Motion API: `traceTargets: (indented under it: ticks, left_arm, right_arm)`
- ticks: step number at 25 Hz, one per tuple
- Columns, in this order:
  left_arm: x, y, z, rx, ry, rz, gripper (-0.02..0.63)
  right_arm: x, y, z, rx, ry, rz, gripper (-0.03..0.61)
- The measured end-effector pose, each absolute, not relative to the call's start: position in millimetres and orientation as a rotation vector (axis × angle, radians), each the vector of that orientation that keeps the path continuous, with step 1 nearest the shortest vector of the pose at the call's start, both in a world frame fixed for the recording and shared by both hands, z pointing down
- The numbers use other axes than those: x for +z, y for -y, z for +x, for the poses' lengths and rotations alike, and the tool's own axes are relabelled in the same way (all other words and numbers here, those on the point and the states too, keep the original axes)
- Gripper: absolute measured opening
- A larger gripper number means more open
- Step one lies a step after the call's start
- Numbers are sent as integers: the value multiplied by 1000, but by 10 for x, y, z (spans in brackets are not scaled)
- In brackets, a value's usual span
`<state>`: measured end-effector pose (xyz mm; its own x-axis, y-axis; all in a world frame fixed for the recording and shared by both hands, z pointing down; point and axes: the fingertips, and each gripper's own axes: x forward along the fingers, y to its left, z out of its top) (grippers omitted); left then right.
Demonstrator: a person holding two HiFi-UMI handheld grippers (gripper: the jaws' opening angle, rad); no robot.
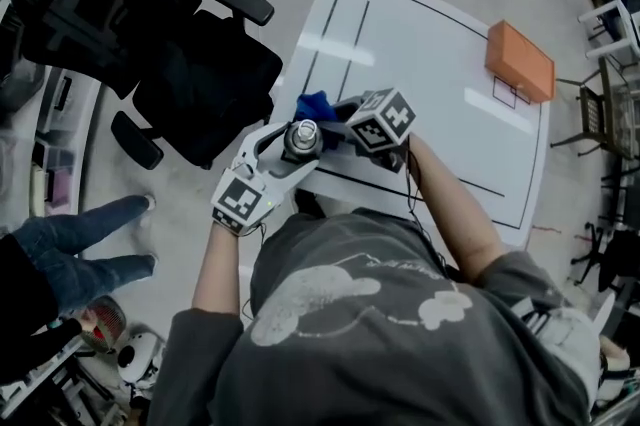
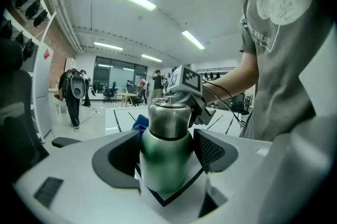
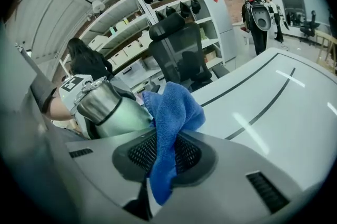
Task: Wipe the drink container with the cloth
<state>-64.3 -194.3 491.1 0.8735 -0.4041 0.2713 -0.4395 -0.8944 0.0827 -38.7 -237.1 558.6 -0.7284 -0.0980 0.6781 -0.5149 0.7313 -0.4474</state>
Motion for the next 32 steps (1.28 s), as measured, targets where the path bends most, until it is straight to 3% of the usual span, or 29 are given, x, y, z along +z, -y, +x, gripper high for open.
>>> traceTargets:
  ticks: [8,17,26,32]
  left_arm:
    - [4939,1945,-645,456,823,2874,313]
    - [4680,1881,-808,424,1443,2556,313]
    - [4945,1927,-730,454,1744,2161,347]
    - [5012,1956,-724,462,1787,2107,310]
  right_arm:
    - [5666,2385,-379,798,2302,485,57]
    - [5340,2301,-176,655,2403,555,58]
    - [5124,2272,112,633,2435,652,60]
    - [5060,2241,278,607,2432,658,60]
